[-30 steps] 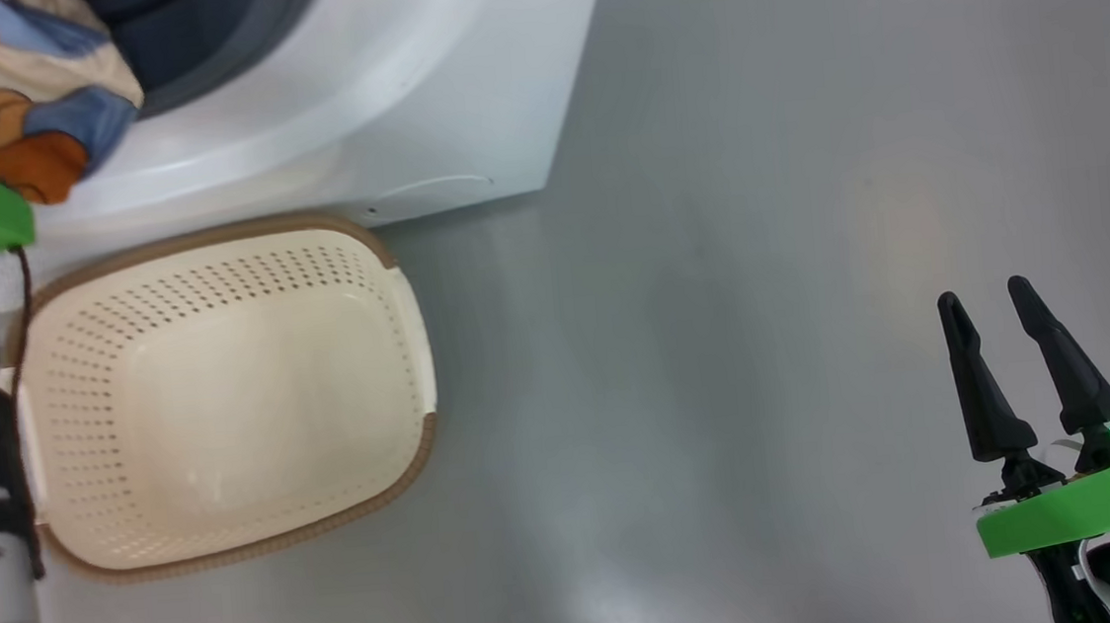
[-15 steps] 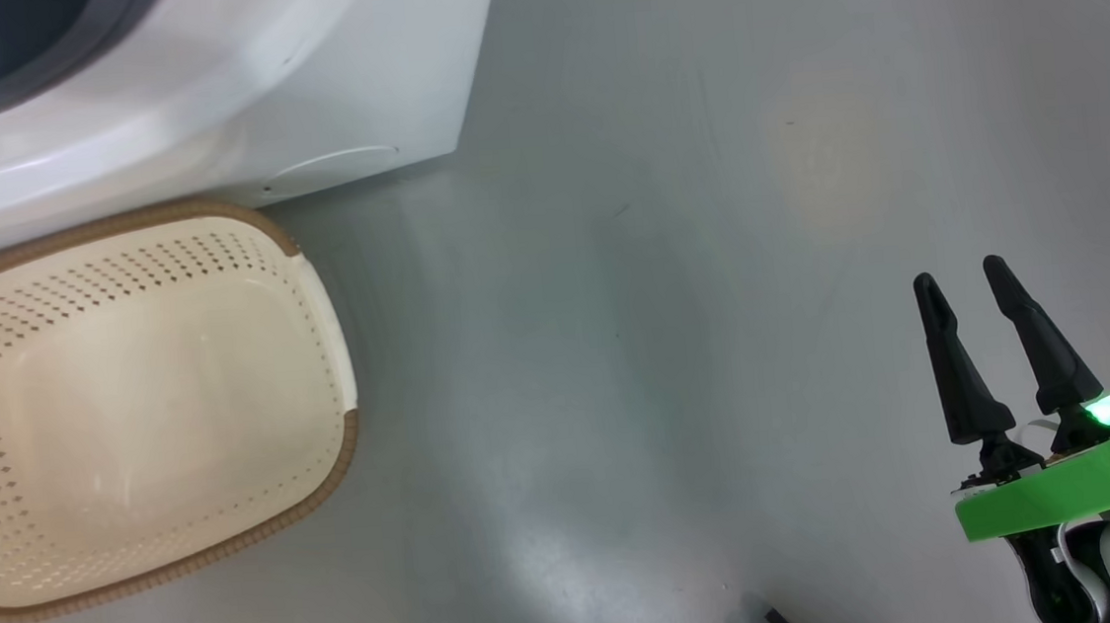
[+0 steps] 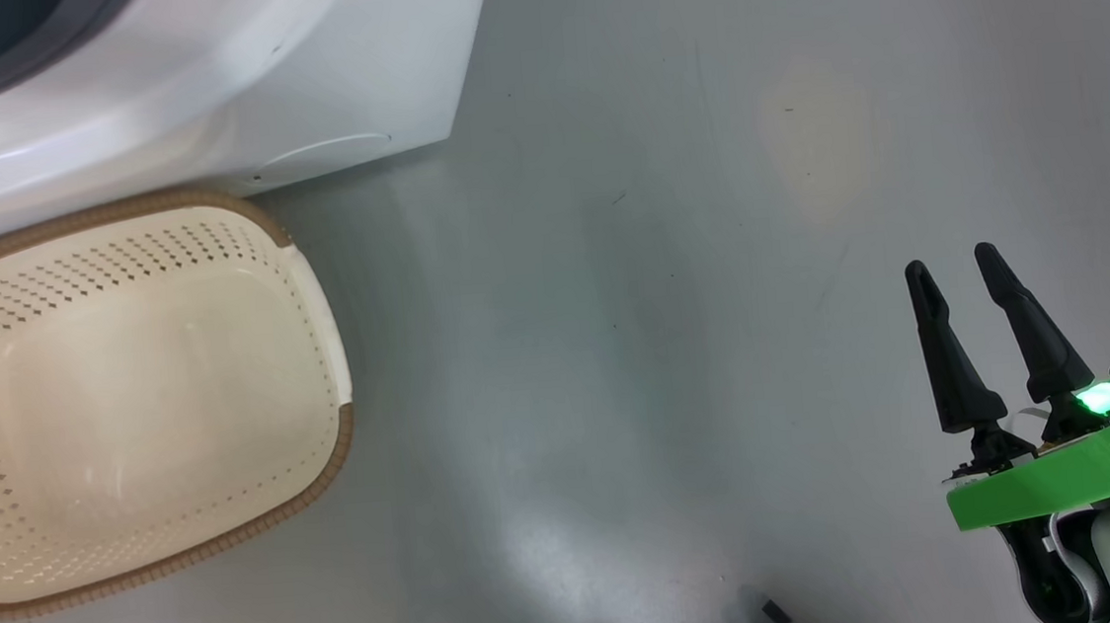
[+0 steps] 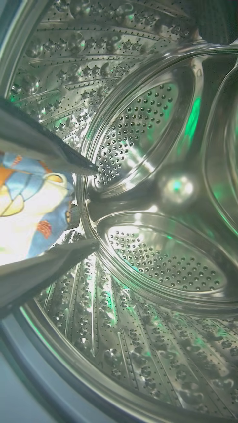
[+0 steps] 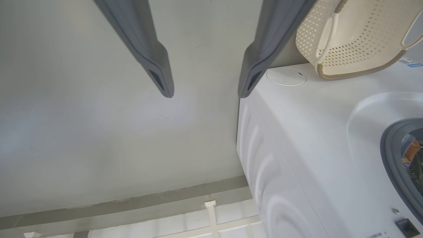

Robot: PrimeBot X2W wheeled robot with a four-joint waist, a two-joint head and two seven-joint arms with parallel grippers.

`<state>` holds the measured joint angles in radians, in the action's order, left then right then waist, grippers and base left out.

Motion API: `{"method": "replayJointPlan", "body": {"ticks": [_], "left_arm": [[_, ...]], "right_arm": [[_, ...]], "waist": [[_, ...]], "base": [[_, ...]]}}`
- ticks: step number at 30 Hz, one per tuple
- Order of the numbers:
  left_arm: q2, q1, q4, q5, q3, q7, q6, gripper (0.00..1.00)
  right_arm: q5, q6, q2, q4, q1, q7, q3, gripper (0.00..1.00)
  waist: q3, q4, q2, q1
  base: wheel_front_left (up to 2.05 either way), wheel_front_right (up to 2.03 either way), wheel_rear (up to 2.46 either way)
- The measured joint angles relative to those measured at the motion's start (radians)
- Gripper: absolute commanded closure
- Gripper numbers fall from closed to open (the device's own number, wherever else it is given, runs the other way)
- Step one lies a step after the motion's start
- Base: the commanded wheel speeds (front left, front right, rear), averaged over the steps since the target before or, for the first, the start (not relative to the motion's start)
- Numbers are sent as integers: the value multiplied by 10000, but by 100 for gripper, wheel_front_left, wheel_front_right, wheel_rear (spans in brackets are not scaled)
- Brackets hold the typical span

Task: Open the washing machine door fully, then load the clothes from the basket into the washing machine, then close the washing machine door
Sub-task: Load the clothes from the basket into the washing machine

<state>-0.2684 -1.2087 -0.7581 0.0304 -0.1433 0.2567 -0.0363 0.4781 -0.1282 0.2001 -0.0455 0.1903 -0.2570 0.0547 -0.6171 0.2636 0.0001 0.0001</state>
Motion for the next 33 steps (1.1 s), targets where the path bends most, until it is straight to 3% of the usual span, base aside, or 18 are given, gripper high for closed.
{"method": "replayJointPlan", "body": {"ticks": [9, 17, 33], "left_arm": [[54, 161, -205, 4, -12, 0, 12, 0], [560, 1321, -121, 339, -136, 0, -8, 0], [1764, 4326, 2084, 437, -249, 0, -244, 0]], "right_arm": [[0, 0, 58, 2, 5, 0, 33, 0], [-2, 0, 215, 8, 3, 0, 10, 0], [-13, 0, 625, 169, -42, 0, -357, 0]], "waist": [[128, -162, 0, -1], [326, -399, 0, -1], [642, -1356, 0, -2]], "base": [[0, 0, 0], [0, 0, 0], [0, 0, 0]]}}
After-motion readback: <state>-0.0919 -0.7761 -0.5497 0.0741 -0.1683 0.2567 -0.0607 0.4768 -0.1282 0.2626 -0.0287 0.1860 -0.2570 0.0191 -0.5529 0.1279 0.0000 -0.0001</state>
